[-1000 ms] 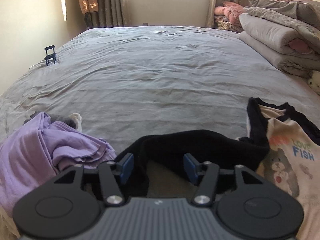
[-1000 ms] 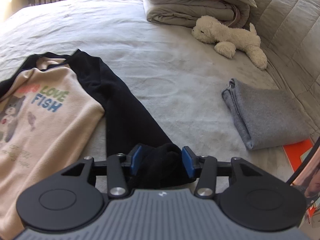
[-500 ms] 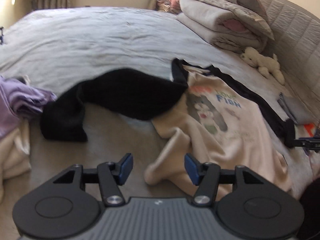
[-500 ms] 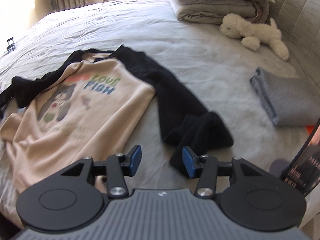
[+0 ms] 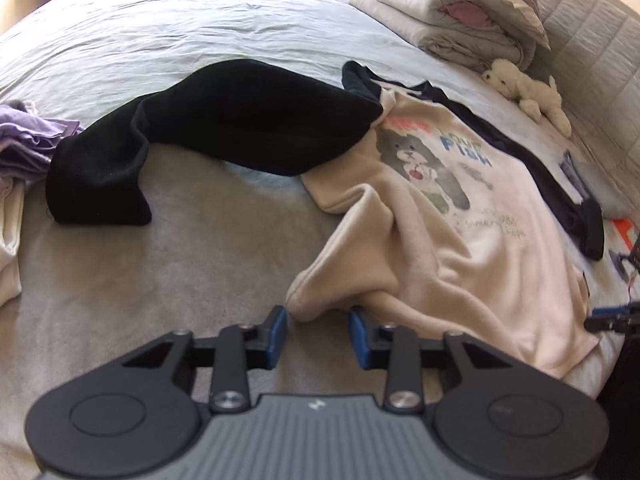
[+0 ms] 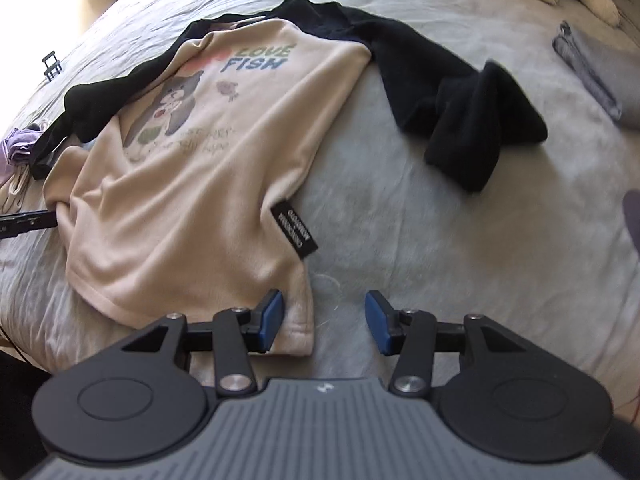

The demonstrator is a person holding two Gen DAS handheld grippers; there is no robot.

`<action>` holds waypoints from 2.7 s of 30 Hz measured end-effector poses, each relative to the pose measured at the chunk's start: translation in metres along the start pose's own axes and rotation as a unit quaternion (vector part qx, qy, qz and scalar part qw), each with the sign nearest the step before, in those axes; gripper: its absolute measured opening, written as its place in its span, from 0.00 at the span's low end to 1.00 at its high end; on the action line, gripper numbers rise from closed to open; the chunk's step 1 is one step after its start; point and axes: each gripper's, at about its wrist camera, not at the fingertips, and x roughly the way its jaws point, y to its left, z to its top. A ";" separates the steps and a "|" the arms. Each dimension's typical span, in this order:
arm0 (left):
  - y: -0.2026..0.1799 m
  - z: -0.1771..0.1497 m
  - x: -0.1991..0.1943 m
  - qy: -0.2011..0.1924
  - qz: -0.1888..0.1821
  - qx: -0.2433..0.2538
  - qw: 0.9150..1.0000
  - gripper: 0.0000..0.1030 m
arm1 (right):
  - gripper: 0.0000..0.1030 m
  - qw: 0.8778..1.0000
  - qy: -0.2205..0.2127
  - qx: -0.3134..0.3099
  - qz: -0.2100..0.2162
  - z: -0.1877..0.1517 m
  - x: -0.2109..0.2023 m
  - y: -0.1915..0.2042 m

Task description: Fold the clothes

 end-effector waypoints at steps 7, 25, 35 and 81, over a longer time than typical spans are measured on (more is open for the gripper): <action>-0.007 0.002 -0.013 -0.022 0.006 0.042 0.999 0.45 | 0.32 1.000 -0.001 0.000 0.010 -0.006 -0.005 0.000; -0.022 -0.011 -0.006 0.003 0.020 -0.033 0.999 0.12 | 0.12 1.000 -0.002 0.014 0.008 -0.008 0.001 0.004; 0.001 -0.055 -0.072 0.023 -0.082 -0.189 0.978 0.11 | 0.08 1.000 -0.021 -0.010 -0.016 0.014 -0.049 -0.012; -0.065 0.072 -0.019 -0.032 0.027 0.060 0.997 0.57 | 0.49 0.994 -0.019 -0.097 -0.050 0.116 -0.012 -0.014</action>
